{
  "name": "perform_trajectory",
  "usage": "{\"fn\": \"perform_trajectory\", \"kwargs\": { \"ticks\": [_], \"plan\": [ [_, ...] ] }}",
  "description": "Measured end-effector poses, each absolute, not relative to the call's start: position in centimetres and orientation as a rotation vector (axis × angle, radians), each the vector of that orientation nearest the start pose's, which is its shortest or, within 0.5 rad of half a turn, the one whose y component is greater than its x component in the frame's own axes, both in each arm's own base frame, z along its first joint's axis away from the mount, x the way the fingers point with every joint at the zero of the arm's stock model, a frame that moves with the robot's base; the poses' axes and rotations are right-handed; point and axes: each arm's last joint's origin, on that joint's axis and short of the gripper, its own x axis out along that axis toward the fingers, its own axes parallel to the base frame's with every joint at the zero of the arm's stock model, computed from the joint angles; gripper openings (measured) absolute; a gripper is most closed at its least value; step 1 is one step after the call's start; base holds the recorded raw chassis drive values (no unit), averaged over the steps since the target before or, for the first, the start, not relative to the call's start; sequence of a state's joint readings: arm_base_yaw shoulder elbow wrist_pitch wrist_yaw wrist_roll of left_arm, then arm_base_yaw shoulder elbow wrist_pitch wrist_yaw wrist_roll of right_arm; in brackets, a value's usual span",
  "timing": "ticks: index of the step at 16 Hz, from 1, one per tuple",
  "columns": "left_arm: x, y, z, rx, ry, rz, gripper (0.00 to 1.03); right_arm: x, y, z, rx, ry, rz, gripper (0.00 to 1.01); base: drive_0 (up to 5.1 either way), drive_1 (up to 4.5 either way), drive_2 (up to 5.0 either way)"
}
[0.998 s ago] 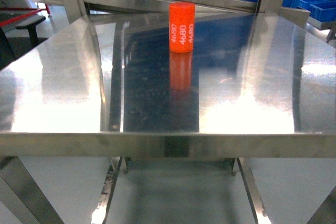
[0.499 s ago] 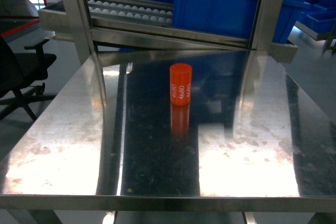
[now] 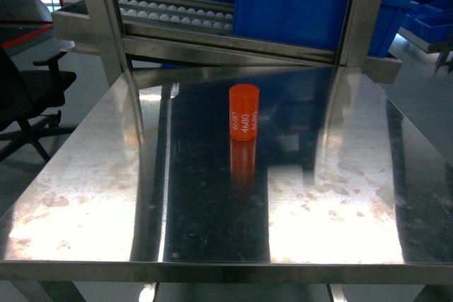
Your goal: Pick capacitor and pack into box
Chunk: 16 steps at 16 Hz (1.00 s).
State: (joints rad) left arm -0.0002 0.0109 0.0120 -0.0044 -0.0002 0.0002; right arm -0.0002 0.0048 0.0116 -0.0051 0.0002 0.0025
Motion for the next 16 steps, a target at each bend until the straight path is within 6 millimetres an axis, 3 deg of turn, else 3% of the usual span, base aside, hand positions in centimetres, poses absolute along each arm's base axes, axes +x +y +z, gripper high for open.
{"fn": "perform_trajectory", "kwargs": {
  "ticks": [9,10,12,14,16],
  "plan": [
    [9.8,0.0,16.5,0.006,0.027,0.014,0.98,9.7,0.0,16.7,0.002,-0.001,0.0,0.98,0.0,0.0,0.0],
    [10.8,-0.1,16.8,0.016,0.057,0.086,0.98,9.7,0.0,16.7,0.002,-0.001,-0.001,0.98,0.0,0.0,0.0],
    [13.9,-1.1,18.0,0.013,0.05,0.04,0.98,9.7,0.0,16.7,0.002,-0.002,0.0,0.98,0.0,0.0,0.0],
    [19.7,-3.7,20.3,-0.013,-0.023,-0.064,0.98,9.7,0.0,16.7,0.002,-0.002,0.0,0.98,0.0,0.0,0.0],
    [25.4,-7.1,19.4,-0.028,0.035,-0.149,0.98,9.7,0.0,16.7,0.002,-0.002,0.0,0.98,0.0,0.0,0.0]
  ]
}}
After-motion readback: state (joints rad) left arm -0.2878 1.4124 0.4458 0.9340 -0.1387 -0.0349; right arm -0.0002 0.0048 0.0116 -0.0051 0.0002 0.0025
